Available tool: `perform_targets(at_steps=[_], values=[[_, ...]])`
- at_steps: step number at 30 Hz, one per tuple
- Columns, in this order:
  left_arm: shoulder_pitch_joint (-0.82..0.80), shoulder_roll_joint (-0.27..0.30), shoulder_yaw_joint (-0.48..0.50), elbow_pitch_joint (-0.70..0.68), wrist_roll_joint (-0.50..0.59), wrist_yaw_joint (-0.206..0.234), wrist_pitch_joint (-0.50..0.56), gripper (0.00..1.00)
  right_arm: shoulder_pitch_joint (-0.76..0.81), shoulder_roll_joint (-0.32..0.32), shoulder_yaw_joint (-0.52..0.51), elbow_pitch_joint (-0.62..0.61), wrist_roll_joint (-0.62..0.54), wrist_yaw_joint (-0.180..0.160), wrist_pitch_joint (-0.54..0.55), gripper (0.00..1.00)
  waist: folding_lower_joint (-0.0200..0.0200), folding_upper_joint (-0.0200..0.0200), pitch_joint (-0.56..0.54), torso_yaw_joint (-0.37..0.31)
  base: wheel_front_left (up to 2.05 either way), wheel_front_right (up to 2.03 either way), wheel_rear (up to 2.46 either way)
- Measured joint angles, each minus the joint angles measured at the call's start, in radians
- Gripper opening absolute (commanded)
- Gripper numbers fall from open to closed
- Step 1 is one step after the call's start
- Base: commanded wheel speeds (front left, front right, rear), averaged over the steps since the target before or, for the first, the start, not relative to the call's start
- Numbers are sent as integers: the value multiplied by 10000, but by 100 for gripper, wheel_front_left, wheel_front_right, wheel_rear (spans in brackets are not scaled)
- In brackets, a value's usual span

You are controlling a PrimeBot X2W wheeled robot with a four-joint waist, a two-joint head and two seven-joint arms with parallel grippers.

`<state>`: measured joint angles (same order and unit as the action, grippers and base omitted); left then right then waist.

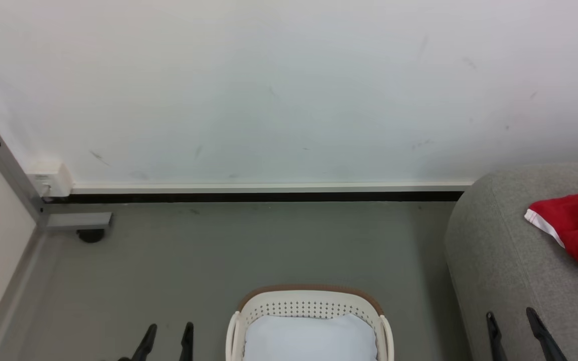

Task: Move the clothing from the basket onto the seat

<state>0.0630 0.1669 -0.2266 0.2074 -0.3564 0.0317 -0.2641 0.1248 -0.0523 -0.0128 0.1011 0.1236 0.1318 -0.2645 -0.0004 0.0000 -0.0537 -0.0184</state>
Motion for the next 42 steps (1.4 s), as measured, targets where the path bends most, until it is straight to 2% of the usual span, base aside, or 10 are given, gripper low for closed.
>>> perform_targets(at_steps=[2, 3, 10, 25, 42], values=[[31, -94, 121, 56, 155, -174, 0, 100, 80, 17, 161, 130, 272, 0, 0, 100, 0, 1, -119, 149, 0, 0, 0], [35, -173, 228, 36, 196, -261, 0, 0, 115, 19, 234, 205, 393, 0, 0, 0, 1, 0, -167, 213, 0, 0, 0], [264, -343, 186, 514, 59, -272, 94, 0, 260, 121, 303, 667, 667, 2, 79, 0, 2, 1, -171, 234, 0, 0, 0], [-8, -514, 815, 502, -2424, -533, 807, 0, -72, 8, 228, 819, 3616, 2, 658, 0, 4, 0, -80, 227, 0, 0, 0], [-397, -658, 1406, 485, -4800, -767, 1499, 0, -568, -82, 98, 945, 6322, 2, 1243, 0, 4, 0, 21, 220, 0, 0, 0]])
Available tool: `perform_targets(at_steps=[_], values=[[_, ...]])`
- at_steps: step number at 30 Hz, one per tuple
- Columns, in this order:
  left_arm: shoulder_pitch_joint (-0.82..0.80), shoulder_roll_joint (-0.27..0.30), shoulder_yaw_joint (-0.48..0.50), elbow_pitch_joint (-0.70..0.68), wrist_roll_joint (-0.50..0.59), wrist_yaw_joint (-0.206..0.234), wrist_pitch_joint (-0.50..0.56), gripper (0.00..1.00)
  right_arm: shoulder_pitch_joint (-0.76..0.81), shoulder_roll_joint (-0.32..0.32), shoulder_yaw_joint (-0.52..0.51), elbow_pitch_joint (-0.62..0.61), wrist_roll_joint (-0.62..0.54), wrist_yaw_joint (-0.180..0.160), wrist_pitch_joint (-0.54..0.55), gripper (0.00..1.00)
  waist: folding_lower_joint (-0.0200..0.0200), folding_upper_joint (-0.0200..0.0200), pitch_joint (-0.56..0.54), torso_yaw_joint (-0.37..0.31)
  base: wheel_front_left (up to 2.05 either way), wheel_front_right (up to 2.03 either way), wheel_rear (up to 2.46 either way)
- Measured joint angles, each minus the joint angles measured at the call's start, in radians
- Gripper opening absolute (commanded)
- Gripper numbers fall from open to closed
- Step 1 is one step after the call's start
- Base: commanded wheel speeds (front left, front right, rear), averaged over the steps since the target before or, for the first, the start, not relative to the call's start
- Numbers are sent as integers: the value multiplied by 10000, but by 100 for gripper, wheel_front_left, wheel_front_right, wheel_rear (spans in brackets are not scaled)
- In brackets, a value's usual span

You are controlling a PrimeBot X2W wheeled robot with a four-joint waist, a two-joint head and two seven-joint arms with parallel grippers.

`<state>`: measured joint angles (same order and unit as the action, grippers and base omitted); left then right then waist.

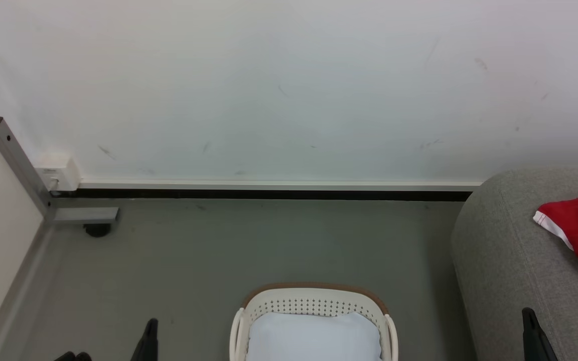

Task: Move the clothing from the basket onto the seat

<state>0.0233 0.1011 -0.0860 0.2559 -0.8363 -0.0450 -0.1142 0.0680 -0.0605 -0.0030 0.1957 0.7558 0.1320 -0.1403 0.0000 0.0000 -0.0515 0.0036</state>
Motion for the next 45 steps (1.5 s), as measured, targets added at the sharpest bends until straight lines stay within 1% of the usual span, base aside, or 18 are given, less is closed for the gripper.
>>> perform_targets(at_steps=[18, 28, 45], values=[[-310, -146, 533, -19, -1996, -219, 612, 0, -467, -48, -161, 119, 2380, -2, 596, 0, 0, 0, 107, -7, 0, 0, 0], [-483, -211, 788, -35, -3039, -336, 895, 0, -667, -63, -268, 176, 3501, -2, 876, 0, 0, 0, 166, -11, 0, 0, 0], [-746, -303, 1177, -54, -4483, -485, 1340, 0, -978, -69, -420, 282, 5147, -2, 1317, 0, 0, 0, 266, -18, 0, 0, 0]])
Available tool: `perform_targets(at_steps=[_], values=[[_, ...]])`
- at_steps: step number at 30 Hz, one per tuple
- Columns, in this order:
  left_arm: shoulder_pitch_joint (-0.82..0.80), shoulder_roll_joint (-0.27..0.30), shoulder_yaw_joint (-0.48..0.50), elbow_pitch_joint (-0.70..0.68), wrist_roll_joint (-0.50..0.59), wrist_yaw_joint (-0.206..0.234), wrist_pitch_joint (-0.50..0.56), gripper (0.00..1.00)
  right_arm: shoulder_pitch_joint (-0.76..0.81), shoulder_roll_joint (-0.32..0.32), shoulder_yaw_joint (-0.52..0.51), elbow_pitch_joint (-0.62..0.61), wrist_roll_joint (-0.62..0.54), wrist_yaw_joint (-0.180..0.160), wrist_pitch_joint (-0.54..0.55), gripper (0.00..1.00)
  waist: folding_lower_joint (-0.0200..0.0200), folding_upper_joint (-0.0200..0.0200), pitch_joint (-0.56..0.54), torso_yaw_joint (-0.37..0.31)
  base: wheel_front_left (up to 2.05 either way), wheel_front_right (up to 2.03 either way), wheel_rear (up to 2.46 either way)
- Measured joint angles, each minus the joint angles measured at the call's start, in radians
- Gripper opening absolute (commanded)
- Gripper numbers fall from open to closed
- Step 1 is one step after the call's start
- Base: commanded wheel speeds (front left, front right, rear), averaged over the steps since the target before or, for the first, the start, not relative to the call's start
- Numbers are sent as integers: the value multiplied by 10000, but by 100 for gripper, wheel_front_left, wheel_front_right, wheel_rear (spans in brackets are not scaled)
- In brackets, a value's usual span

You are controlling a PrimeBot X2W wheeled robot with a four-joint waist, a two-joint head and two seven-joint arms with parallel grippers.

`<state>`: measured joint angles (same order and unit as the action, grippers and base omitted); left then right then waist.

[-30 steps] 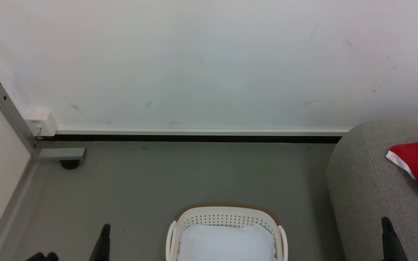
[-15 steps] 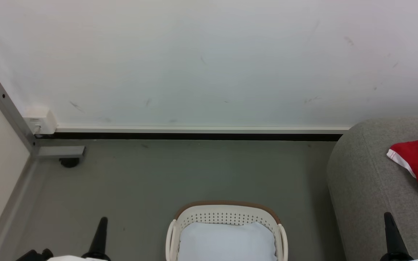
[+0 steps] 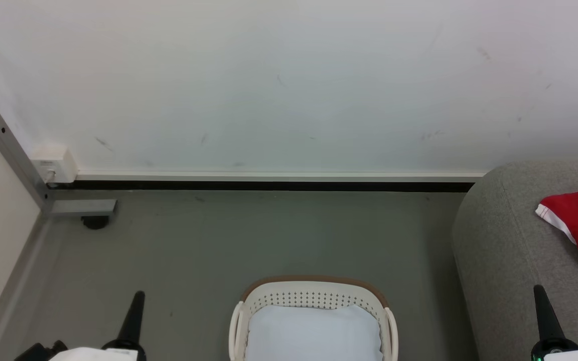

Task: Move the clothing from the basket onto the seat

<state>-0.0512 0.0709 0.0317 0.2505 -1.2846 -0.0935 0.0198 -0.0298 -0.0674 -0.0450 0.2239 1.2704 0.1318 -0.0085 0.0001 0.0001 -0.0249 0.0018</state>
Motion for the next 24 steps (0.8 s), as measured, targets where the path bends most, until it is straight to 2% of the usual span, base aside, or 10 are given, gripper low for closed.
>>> perform_targets(at_steps=[24], values=[[-297, -119, 456, -17, -1802, -203, 510, 0, -383, 0, -228, 88, 2006, 0, 552, 0, 0, 0, 143, -9, 0, 0, 0]])
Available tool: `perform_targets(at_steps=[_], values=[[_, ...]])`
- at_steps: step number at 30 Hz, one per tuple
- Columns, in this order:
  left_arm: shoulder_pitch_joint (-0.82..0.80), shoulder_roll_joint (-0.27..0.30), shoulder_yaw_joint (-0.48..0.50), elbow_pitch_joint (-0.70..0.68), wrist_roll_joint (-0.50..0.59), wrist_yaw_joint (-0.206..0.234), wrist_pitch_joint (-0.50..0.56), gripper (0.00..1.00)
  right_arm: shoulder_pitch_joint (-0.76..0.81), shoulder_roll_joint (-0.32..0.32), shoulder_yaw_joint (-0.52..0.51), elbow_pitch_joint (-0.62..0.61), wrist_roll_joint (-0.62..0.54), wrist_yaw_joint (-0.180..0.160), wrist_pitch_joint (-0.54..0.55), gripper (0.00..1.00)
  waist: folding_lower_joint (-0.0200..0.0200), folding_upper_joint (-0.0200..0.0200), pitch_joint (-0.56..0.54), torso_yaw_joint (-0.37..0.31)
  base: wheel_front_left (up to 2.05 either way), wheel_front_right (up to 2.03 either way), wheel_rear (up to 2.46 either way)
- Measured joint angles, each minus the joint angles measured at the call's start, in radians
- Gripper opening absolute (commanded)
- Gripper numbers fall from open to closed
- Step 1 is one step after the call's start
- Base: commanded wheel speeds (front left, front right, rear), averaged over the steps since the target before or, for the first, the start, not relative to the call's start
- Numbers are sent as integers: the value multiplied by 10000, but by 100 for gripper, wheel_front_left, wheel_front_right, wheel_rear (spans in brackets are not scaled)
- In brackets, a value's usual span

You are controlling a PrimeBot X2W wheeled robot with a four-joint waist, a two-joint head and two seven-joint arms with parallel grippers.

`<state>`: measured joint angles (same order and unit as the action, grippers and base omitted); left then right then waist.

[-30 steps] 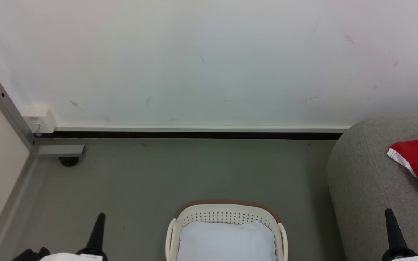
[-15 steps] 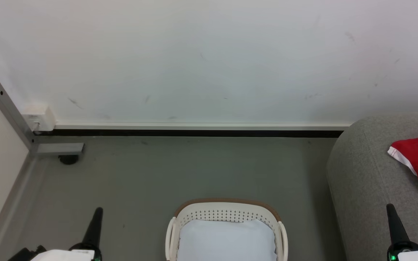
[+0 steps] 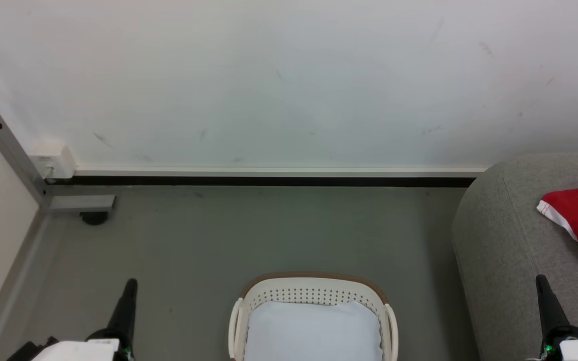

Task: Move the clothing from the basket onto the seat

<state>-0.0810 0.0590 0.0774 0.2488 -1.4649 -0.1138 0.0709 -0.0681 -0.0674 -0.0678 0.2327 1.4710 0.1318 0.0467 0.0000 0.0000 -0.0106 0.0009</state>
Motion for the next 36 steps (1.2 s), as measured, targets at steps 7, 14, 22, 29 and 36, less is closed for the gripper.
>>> perform_targets(at_steps=[7, 14, 22, 29, 36], values=[[-58, -33, 113, -6, -458, -46, 159, 0, -111, 2, -54, 35, 474, 0, 151, 0, 0, 0, 42, -3, 0, 0, 0], [-152, -67, 221, -13, -853, -90, 265, 0, -193, 4, -109, 61, 984, 0, 282, 0, 0, 0, 83, -5, 0, 0, 0], [-227, -96, 351, -19, -1321, -136, 424, 0, -321, 6, -182, 90, 1515, 0, 441, 0, 0, 0, 130, -9, 0, 0, 0], [-238, -104, 372, -21, -1407, -151, 431, 0, -328, 13, -215, 100, 1597, 0, 489, 0, 0, 0, 138, -10, 0, 0, 0], [-239, -104, 374, -21, -1407, -151, 431, 0, -329, 23, -234, 102, 1597, 0, 493, 0, 0, 0, 138, -10, 0, 0, 0]])
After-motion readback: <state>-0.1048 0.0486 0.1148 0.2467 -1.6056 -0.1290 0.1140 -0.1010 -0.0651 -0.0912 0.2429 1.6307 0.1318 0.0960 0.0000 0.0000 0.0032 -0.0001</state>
